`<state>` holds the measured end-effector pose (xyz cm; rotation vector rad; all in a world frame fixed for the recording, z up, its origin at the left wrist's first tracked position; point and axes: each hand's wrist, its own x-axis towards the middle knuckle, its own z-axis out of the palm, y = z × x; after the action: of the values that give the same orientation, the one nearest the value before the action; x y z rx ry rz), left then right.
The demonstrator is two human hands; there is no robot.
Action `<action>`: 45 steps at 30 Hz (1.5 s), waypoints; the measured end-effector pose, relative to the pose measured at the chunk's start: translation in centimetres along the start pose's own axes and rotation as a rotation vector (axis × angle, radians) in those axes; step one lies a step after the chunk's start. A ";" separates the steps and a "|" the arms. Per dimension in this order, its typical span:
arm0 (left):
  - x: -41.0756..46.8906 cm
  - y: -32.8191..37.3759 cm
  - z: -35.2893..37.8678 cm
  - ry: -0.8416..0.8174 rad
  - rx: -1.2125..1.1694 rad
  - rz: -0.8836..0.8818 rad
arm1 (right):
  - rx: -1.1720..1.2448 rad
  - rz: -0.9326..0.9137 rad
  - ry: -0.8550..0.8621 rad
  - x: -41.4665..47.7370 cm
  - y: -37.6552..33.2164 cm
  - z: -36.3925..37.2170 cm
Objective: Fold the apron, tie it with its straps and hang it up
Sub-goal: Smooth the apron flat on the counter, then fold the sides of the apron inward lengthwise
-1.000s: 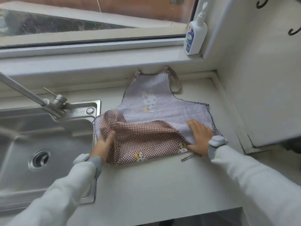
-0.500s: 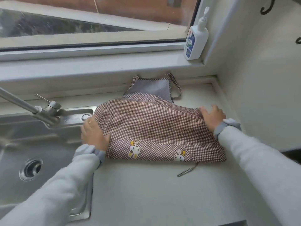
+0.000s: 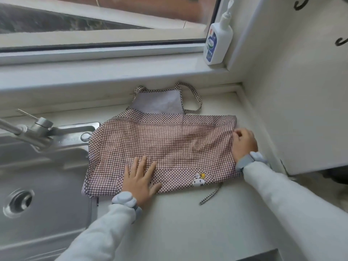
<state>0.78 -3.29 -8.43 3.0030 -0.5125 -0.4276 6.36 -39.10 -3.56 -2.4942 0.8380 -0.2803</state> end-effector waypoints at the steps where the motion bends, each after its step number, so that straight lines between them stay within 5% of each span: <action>1: -0.2 -0.2 -0.1 0.012 0.008 -0.017 | 0.049 -0.050 -0.004 0.3 -0.9 -0.1; 4: -1.2 -0.7 -0.1 0.056 0.016 -0.111 | 0.028 -0.051 -0.088 0.8 -2.3 0.3; 8: -1.8 0.0 -0.7 0.123 -0.004 -0.166 | -0.170 0.232 -0.140 -1.0 -1.2 1.1; 17: 2.6 5.5 1.1 0.048 0.004 0.126 | -0.241 0.284 -0.463 -3.8 2.4 0.6; 25: 2.7 8.8 0.5 0.038 -0.072 0.121 | 0.067 0.275 -0.418 -4.0 1.6 -4.4; 29: 2.8 11.7 0.8 -0.004 -0.121 0.183 | 0.392 0.101 -0.429 -5.0 -4.7 -6.4; 33: 2.1 11.6 -1.5 0.133 -0.420 0.091 | 0.342 -0.219 -0.469 -8.7 -11.3 -3.6; 35: 1.7 9.1 -3.7 0.216 -0.710 -0.117 | 0.252 -0.332 -0.555 -11.3 -13.2 -1.0; 38: 2.4 4.3 -6.7 0.046 -1.425 -0.608 | 0.030 -0.430 -0.734 -14.6 -13.6 2.6; 40: 2.7 1.3 -7.3 -0.119 -1.776 -0.749 | -0.042 -0.430 -0.870 -16.3 -13.3 4.3; 42: 2.6 -0.4 -7.3 -0.260 -1.436 -0.565 | -0.016 -0.429 -0.919 -17.2 -12.8 5.4; 45: 2.1 -0.5 -5.8 -0.128 -0.931 -0.433 | -0.039 -0.484 -0.727 -16.9 -10.4 5.7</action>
<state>4.46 -3.45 -3.49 2.1507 0.2925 -0.6536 0.23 -19.36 -3.74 -2.5110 -0.0547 0.4722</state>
